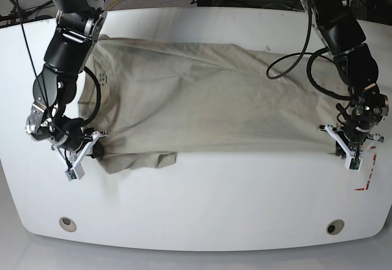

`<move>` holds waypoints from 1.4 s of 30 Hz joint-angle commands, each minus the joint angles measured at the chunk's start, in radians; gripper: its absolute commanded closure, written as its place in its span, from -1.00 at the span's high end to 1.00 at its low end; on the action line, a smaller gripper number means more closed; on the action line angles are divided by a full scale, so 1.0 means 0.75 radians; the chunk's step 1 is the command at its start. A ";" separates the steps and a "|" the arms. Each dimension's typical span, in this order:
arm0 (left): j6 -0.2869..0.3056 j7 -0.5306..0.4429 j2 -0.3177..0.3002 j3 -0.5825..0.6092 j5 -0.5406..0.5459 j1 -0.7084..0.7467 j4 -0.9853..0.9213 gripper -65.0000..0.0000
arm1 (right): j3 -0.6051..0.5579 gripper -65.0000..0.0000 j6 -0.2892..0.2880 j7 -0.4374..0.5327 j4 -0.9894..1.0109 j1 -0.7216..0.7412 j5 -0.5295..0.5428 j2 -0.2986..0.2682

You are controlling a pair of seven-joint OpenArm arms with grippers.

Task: Fold the T-shirt properly
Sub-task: 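Lift the shirt by both grippers, swing it and lay it down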

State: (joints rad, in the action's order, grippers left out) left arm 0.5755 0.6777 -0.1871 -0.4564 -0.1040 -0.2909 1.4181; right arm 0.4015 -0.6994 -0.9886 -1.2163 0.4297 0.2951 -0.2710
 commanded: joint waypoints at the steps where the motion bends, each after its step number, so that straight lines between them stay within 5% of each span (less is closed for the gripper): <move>1: -0.013 0.024 -0.015 -0.004 0.013 -0.080 0.107 -1.00 | 0.006 -1.00 0.002 -0.017 -0.028 0.101 0.023 -0.067; 9: -0.013 0.223 0.009 -0.002 0.013 -0.266 0.363 -1.00 | 0.002 -1.00 0.002 -0.158 -0.028 0.428 0.029 -0.149; 15: -0.013 0.315 0.001 0.000 0.015 -0.474 0.502 -1.00 | -0.172 -1.00 0.002 -0.215 -0.028 0.717 0.035 -0.239; 24: -0.007 0.458 -0.054 0.000 0.019 -0.773 0.541 -1.00 | -0.285 -1.00 0.002 -0.322 -0.028 1.042 0.035 -0.276; 33: -0.003 0.450 -0.054 0.000 0.021 -0.575 0.592 -0.99 | -0.150 -1.00 0.002 -0.424 -0.126 0.829 0.035 -0.274; 42: 0.136 0.450 -0.044 -0.006 0.021 -0.166 0.714 -0.99 | 0.016 -1.00 0.002 -0.442 -0.310 0.371 0.182 -0.268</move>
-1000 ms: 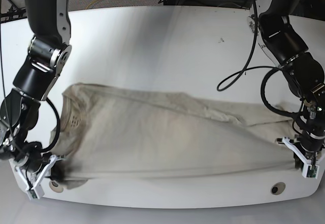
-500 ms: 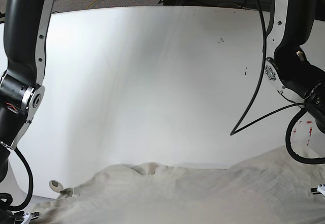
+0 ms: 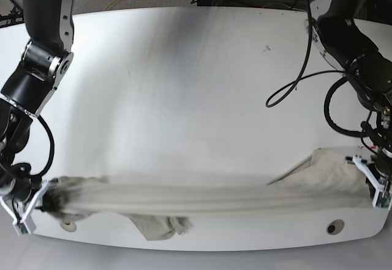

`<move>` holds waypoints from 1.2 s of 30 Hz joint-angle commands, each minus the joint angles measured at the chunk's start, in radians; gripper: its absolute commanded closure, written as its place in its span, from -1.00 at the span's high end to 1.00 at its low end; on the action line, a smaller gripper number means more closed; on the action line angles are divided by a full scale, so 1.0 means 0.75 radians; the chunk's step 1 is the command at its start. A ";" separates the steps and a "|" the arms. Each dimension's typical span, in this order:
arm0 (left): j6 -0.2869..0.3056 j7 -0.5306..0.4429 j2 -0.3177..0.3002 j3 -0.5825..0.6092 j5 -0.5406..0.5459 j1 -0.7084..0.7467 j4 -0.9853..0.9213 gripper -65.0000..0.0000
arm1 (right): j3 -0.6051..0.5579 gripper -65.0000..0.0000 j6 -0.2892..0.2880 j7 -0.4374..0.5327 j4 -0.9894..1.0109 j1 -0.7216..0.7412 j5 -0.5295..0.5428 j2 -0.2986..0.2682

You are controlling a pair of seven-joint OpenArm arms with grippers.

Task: Fold the T-shirt properly
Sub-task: 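Lift the shirt by both grippers, swing it and lay it down, then release the left gripper and move it toward the shirt's sleeve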

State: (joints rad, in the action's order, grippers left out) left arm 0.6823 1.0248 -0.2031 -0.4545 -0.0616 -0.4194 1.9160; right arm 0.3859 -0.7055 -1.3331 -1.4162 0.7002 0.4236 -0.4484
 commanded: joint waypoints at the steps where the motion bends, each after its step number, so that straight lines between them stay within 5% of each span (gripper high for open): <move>1: 0.006 -0.013 -0.023 -0.009 -0.035 0.063 0.073 -0.99 | 0.061 -1.00 0.010 0.017 -0.056 -0.045 0.034 -0.031; 11: 0.021 -0.158 0.059 -0.150 -0.035 0.536 0.102 -1.00 | 0.235 -1.00 0.010 0.017 -0.105 -0.570 0.255 -0.033; 22: 0.021 -0.281 0.135 -0.142 0.001 0.697 0.100 -0.98 | 0.280 -1.00 0.010 0.023 -0.107 -0.765 0.285 -0.033; 24: 0.021 -0.281 0.147 -0.115 0.040 0.687 0.090 -0.85 | 0.280 -1.00 0.010 0.025 -0.107 -0.769 0.285 -0.033; 31: 0.021 -0.279 0.235 0.006 0.114 0.632 -0.058 0.04 | 0.278 -1.00 0.010 0.025 -0.107 -0.765 0.279 -0.031; 36: 0.020 -0.281 0.298 0.008 0.110 0.562 -0.238 0.15 | 0.278 -1.00 0.010 0.027 -0.107 -0.763 0.281 -0.015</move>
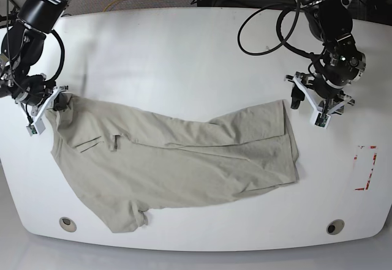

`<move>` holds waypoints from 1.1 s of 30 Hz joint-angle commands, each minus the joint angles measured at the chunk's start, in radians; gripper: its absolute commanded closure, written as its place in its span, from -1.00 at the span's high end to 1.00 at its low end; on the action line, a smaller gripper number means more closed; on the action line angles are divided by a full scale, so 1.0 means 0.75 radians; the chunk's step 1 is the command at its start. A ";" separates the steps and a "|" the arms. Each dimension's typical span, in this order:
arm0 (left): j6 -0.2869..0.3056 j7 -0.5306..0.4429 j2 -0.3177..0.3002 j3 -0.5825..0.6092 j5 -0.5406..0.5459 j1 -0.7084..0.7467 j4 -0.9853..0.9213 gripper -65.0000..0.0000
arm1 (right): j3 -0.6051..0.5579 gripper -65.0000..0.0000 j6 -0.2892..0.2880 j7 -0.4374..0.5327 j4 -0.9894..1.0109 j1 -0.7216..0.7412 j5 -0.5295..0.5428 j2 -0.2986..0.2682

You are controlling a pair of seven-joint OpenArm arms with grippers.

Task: Fold the T-shirt properly
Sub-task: 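Release the left gripper and move it toward the shirt's sleeve, then grasp the shirt edge with the left gripper and pull it taut with right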

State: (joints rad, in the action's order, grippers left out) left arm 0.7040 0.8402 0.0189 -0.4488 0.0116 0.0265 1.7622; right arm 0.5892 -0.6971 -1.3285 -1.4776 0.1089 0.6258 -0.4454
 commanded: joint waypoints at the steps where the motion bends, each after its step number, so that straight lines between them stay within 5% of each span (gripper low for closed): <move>1: -0.009 -0.039 0.007 0.008 0.012 -0.049 -0.078 0.15 | 0.007 -1.00 -0.001 0.021 -0.025 0.028 0.012 -0.015; 20: -0.013 -0.047 0.011 0.137 0.008 -0.188 -0.458 0.14 | 0.007 -1.00 -0.001 0.021 -0.025 0.056 0.007 -0.007; 23: -0.035 -0.090 0.011 0.141 0.006 -0.200 -0.483 -0.07 | 0.007 -1.00 -0.001 0.021 -0.025 0.056 0.005 -0.007; 28: -0.070 -0.111 -0.002 0.209 0.006 -0.196 -0.477 -0.82 | 0.007 -1.00 -0.001 0.025 -0.019 0.056 0.003 -0.007; 33: -0.068 -0.105 -0.061 0.209 0.006 -0.157 -0.411 -0.87 | 0.007 -1.00 -0.001 0.044 -0.017 0.048 0.003 -0.011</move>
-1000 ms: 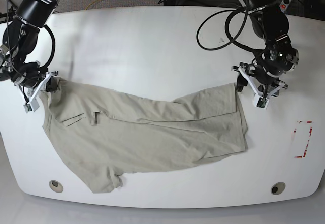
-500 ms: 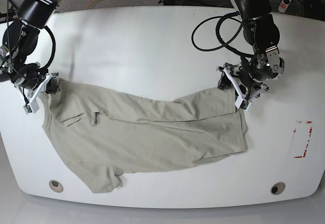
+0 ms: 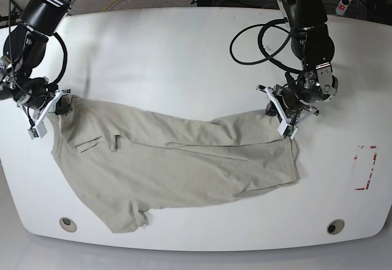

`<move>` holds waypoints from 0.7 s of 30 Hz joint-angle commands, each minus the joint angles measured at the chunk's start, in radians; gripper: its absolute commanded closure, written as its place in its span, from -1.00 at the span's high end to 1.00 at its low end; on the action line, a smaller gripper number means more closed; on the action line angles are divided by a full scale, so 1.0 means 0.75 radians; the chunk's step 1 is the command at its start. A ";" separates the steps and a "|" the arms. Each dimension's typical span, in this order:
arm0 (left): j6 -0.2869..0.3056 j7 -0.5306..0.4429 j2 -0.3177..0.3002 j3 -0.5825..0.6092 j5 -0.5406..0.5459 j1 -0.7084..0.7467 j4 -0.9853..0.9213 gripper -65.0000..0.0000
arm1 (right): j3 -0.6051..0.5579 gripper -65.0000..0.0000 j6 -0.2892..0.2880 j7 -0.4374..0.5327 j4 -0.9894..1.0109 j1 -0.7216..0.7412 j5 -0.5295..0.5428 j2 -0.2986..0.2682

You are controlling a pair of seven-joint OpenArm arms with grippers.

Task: Fold the T-shirt properly
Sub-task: 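Grasp the shirt edge with the left gripper and pull it taut with right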

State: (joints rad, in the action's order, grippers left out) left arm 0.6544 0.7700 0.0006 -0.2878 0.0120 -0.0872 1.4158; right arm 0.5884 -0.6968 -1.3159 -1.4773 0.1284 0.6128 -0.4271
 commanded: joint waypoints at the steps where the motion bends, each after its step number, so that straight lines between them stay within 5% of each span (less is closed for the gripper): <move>1: -0.002 -0.011 -0.045 -0.006 0.005 0.007 0.067 -0.87 | 0.008 -1.00 -0.002 0.027 -0.018 0.022 0.021 -0.039; 21: 0.058 -0.011 -0.339 -0.071 0.012 0.389 0.458 -0.87 | 0.008 -1.00 -0.002 0.004 -0.018 -0.113 0.033 -0.076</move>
State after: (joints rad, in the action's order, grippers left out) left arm 0.7002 0.7692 -0.2329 -0.3126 0.0227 0.2005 1.7245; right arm 0.5888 -0.6968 -1.3293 -1.4761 0.0376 0.6258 -0.4572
